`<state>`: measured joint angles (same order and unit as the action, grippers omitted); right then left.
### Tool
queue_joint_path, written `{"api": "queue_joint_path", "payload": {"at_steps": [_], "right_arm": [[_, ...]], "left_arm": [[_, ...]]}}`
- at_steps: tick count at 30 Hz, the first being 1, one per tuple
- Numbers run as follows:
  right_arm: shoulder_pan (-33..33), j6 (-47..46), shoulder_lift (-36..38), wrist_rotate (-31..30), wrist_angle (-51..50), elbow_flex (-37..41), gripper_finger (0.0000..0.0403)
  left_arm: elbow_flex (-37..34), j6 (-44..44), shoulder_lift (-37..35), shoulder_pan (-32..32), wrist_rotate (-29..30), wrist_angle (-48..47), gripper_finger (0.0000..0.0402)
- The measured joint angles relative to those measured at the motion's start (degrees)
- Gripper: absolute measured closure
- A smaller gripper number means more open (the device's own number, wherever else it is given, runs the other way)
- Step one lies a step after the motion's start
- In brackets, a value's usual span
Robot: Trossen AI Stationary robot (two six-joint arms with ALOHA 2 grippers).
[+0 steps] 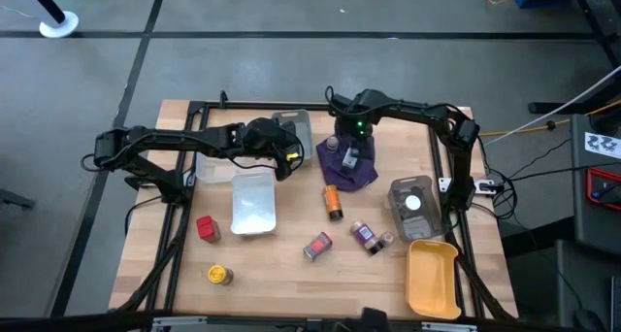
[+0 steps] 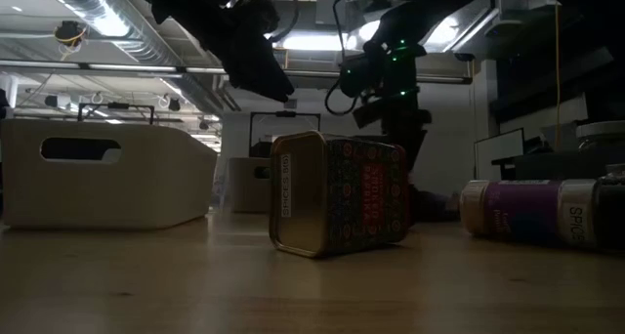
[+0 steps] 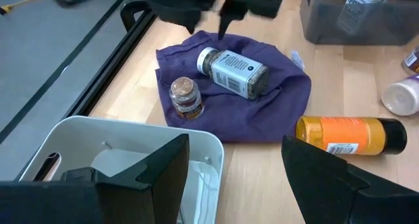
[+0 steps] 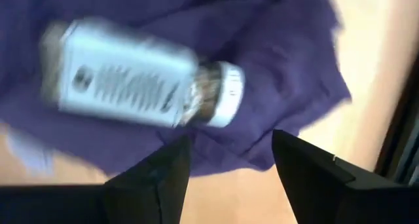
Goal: Sort spices by type
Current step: Put the white seasoning bottle into the black transparent bin
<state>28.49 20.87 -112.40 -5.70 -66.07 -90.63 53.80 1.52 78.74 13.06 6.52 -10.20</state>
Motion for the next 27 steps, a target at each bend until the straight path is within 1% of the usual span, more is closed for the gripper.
{"api": "queue_joint_path", "payload": {"at_steps": [3, 7, 10, 12, 19, 25, 27], "right_arm": [[0.02, -16.83, 0.0, -1.99, -0.43, 0.0, 0.0189], [0.02, -36.8, 0.0, -2.22, -1.17, 0.02, 0.0189], [0.02, -49.63, 0.0, -2.12, -0.98, 0.02, 0.0189], [0.02, -56.06, 0.0, -0.8, -0.93, 0.02, 0.0189], [-0.02, -71.61, 0.0, 6.23, -0.84, 0.04, 0.0189], [-0.02, -80.42, 0.0, 6.22, 1.01, 0.04, 0.0189], [-0.02, -82.14, 0.0, 5.17, 1.48, 0.07, 0.0189]], "left_arm": [[0.0, 0.0, 0.0, 0.0, 0.0, 0.02, 0.0174], [0.0, 0.0, 0.0, 0.0, 0.0, 0.02, 0.0174], [0.0, 0.62, 0.0, 0.0, 0.0, 0.02, 0.0174], [0.0, 1.18, 0.0, 0.0, 0.0, 0.04, 0.0174], [0.0, 3.49, 0.0, 0.0, 0.0, 0.02, 0.0174], [0.0, 6.44, 0.0, 0.0, 0.0, 0.02, 0.0174], [0.0, 7.45, 0.0, 0.0, 0.0, 0.02, 0.0174]]}}
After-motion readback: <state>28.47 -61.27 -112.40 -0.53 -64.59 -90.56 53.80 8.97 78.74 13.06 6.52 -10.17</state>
